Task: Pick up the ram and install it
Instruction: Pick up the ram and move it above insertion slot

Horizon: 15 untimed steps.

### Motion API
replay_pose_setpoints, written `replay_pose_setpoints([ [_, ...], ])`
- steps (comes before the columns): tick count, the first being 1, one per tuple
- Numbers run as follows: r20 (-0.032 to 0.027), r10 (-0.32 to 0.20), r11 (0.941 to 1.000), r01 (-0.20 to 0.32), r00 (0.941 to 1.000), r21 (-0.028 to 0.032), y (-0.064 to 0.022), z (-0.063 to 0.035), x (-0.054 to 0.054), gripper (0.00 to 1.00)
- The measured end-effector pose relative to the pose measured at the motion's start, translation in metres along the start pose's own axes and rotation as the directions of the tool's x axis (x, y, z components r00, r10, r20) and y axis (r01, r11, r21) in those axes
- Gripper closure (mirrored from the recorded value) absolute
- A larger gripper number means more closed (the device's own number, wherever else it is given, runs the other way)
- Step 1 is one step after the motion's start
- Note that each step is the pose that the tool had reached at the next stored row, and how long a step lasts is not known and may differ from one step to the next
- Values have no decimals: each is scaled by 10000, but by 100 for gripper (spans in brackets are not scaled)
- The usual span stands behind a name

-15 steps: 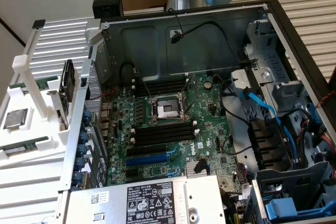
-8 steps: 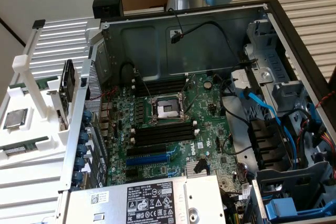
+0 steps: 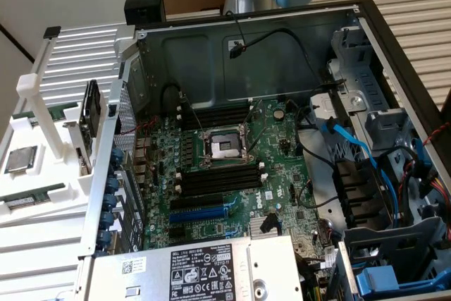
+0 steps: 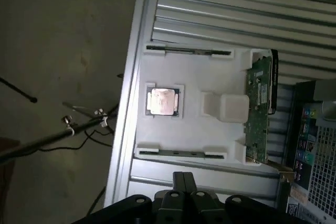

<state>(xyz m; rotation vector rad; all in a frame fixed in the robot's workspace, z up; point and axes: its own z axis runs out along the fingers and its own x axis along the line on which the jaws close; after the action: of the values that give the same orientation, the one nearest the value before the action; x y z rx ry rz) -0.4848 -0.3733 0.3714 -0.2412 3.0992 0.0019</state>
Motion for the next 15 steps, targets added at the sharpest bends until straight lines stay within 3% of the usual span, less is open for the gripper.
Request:
replay_pose_setpoints([
  [2, 24, -356, 9993, 356, 9994, -68, 0, 6, 0, 90],
  [3, 51, -717, 9973, 717, 9974, -137, 0, 11, 0, 90],
  [5, 79, -1434, 9894, 1436, 9896, -236, 0, 23, 1, 90],
  [11, 141, -2501, 9673, 2505, 9681, -407, 1, 45, 1, 90],
  [12, 156, -2850, 9574, 2854, 9584, -448, 1, 52, 1, 90],
  [13, 181, -3366, 9401, 3371, 9415, -504, 0, 57, 2, 90],
  [14, 190, -3533, 9339, 3538, 9353, -521, 0, 58, 2, 90],
  [15, 226, -4203, 9052, 4209, 9071, -582, 1, 58, 2, 90],
])
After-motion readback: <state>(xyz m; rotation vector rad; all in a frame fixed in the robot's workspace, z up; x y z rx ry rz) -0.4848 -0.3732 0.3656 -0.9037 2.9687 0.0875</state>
